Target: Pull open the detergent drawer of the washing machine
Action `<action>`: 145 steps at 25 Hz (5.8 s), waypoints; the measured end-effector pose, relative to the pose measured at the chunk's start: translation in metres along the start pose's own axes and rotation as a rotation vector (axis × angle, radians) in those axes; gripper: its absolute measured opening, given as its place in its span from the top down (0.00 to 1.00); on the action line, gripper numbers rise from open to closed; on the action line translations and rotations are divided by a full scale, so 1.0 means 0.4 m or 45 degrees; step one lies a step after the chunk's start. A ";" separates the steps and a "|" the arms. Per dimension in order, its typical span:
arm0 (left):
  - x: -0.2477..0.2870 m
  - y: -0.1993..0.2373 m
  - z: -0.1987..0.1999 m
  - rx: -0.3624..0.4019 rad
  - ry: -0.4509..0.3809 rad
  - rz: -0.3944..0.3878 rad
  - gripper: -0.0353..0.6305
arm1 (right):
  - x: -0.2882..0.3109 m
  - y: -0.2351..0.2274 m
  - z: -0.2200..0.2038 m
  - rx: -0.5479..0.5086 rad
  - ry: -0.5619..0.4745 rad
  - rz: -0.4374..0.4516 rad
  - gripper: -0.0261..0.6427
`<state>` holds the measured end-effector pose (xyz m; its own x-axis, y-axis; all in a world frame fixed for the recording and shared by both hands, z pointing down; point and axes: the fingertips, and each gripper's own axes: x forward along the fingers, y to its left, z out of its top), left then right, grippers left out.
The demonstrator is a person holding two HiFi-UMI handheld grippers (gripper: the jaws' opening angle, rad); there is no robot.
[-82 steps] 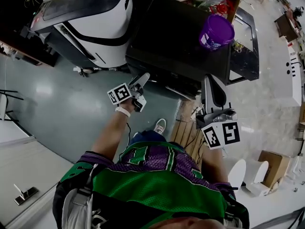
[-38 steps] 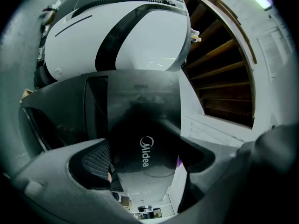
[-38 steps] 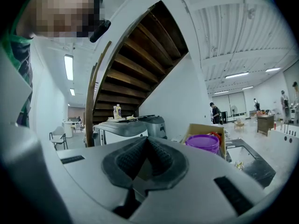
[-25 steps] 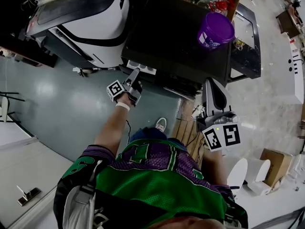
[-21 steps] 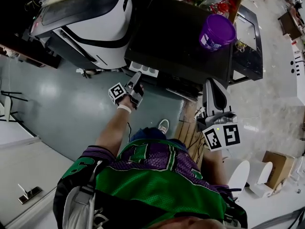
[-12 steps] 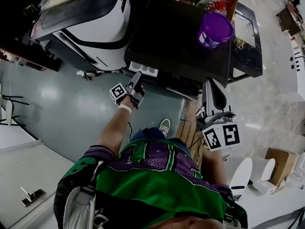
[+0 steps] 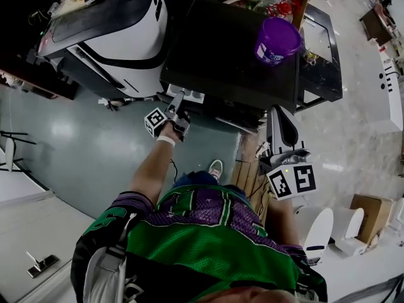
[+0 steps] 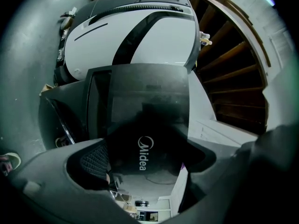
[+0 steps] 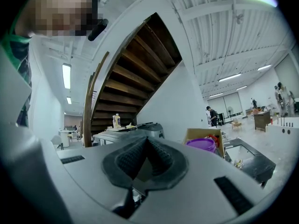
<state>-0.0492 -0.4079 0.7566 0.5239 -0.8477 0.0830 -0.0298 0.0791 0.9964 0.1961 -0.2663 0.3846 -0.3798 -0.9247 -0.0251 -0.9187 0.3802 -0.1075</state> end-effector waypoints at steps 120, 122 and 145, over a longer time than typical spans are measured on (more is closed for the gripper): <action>-0.717 -0.987 -0.201 2.022 0.044 -0.367 0.91 | -0.214 0.467 0.092 0.001 -0.093 -0.019 0.96; -0.720 -0.991 -0.204 2.030 0.041 -0.364 0.92 | -0.215 0.468 0.093 -0.010 -0.091 -0.025 0.96; -0.728 -1.023 -0.181 1.975 -0.008 -0.386 0.92 | -0.201 0.473 0.107 -0.081 -0.064 -0.071 0.96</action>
<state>-0.1279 -0.1553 0.3237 0.6687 -0.7340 -0.1182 -0.7373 -0.6752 0.0215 0.0575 -0.1210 0.3238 -0.3233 -0.9436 -0.0707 -0.9439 0.3269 -0.0464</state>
